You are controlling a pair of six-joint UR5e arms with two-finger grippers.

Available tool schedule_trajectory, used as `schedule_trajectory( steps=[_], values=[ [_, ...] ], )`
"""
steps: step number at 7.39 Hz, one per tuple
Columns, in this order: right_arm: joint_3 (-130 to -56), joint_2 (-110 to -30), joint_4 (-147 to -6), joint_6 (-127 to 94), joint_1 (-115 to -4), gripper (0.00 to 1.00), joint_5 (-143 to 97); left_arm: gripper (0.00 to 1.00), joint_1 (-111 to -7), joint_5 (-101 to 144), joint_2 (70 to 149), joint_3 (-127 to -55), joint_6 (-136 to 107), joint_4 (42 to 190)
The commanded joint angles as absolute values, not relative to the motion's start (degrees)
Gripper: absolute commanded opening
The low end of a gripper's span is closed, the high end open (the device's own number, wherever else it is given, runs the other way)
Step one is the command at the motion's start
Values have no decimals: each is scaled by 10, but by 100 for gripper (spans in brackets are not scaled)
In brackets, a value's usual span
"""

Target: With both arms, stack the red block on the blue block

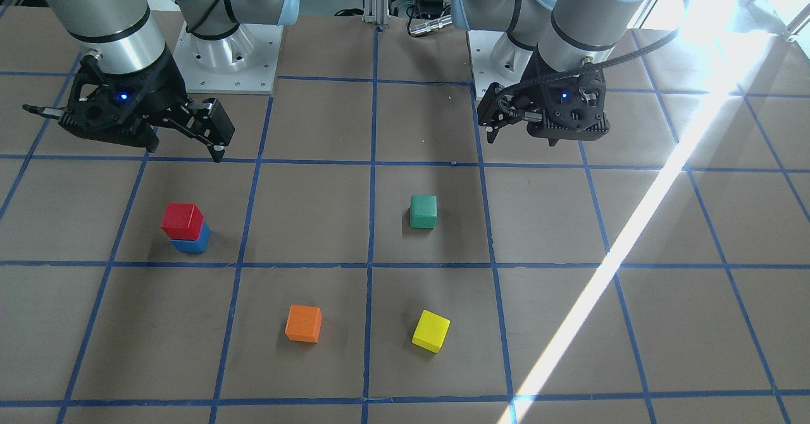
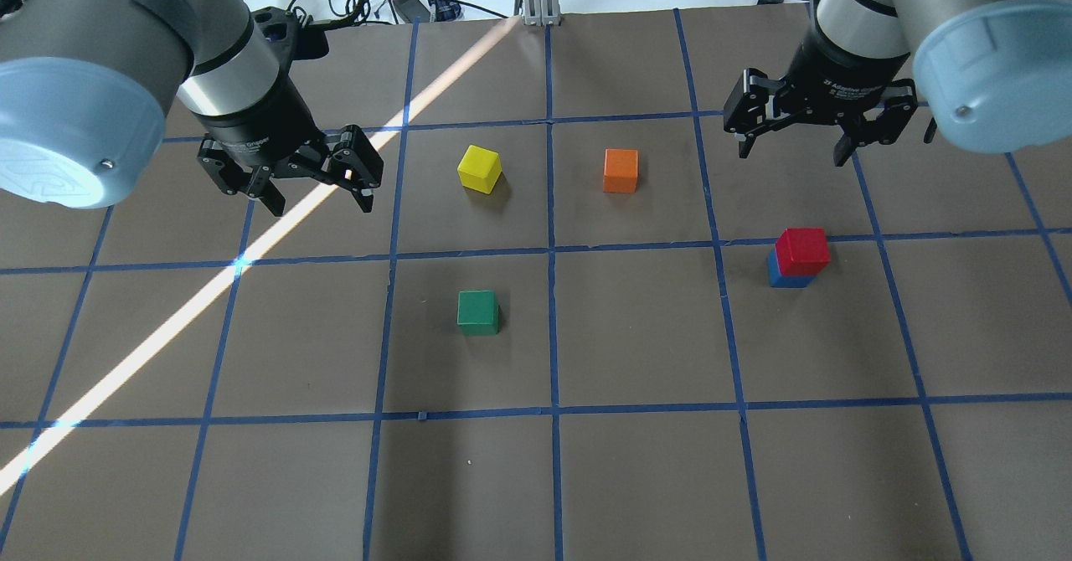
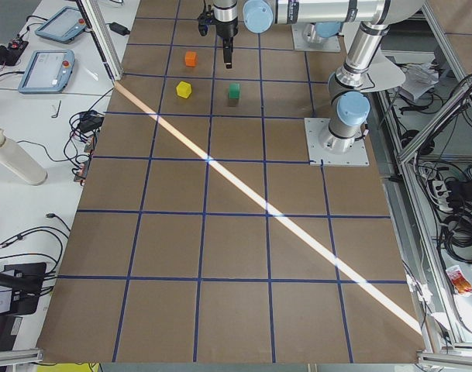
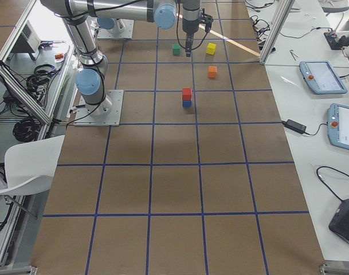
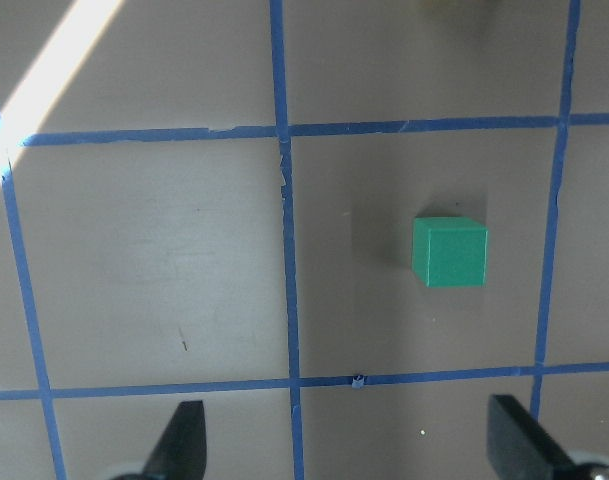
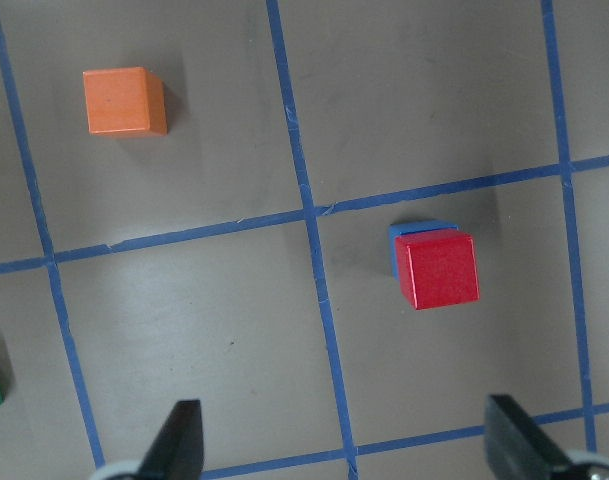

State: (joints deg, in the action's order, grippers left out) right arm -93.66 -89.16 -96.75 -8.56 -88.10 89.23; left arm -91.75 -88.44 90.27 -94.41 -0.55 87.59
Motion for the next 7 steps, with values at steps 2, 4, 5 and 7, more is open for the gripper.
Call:
schedule_trajectory(
  steps=[2, 4, 5, 7],
  values=[
    [-881, -840, -968, -89, -857, 100, 871, 100, -912, -886, 907, -910, -2, 851],
    [-869, -830, -953, -90, -866, 100, 875, 100, -911, -891, 898, -914, -1, 850],
    [-869, -830, -954, -91, -868, 100, 875, 100, -908, -921, 901, -909, 2, 855],
    [-870, -831, -946, -104, -870, 100, 875, 100, -908, -925, 904, -917, -1, 854]
  ],
)
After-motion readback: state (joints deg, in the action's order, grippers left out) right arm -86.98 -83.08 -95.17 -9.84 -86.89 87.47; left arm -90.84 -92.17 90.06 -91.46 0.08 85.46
